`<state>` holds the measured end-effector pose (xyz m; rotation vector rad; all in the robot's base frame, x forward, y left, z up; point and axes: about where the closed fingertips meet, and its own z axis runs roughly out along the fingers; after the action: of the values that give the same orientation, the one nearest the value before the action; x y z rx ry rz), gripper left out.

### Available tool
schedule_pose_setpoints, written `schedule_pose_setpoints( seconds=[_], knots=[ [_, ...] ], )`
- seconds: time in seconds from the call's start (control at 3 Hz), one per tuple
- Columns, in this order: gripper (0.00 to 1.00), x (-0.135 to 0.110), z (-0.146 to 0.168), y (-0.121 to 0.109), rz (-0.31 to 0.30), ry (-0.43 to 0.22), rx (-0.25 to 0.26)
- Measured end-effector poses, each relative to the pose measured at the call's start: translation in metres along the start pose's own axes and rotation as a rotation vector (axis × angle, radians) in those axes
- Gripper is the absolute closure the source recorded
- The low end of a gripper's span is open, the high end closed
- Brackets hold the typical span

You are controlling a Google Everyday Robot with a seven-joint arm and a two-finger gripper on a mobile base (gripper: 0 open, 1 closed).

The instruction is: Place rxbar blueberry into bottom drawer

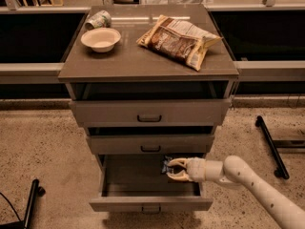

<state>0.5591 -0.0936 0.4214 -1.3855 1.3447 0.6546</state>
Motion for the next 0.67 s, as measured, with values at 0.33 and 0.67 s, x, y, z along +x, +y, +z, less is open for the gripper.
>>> schedule_pose_setpoints(
  seconds=[0.33, 0.67],
  knots=[
    [1.00, 0.041, 0.026, 0.010, 0.036, -0.012, 0.008],
    [0.98, 0.072, 0.078, 0.015, 0.079, 0.041, -0.050]
  ],
)
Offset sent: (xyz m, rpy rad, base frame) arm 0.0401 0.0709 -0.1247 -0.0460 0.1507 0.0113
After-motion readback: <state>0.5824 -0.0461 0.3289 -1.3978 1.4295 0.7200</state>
